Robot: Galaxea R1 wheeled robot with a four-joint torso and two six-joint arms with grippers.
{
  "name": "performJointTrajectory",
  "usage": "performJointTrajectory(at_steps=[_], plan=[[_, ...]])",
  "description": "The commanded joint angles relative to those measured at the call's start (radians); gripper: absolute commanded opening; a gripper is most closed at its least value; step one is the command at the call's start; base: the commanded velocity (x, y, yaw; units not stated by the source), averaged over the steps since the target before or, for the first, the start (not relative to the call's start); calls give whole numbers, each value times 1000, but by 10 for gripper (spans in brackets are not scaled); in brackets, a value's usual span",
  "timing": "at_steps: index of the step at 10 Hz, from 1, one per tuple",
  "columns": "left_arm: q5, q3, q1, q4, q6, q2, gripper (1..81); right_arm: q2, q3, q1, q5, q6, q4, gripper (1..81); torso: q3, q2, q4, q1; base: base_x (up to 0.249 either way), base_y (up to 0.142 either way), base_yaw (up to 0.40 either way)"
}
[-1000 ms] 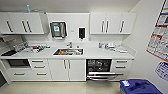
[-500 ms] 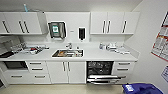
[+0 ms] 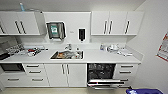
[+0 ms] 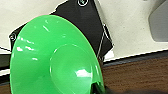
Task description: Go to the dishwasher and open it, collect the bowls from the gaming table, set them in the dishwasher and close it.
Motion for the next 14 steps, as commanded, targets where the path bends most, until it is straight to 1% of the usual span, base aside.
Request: performJointTrajectory(at_steps=[1,8,14], plan=[[43,-1,-37,8,7,-17,10,-21,1,32,-59,-3,-9,10,0,0,0,0,184,0,0],[43,-3,-34,4,7,-16,10,-12,-13,32,-57,-3,-9,10,0,0,0,0,184,0,0],[43,-3,-35,8,7,-13,10,-9,-13,33,-57,-3,-7,10,0,-1,0,-2,183,0,0]])
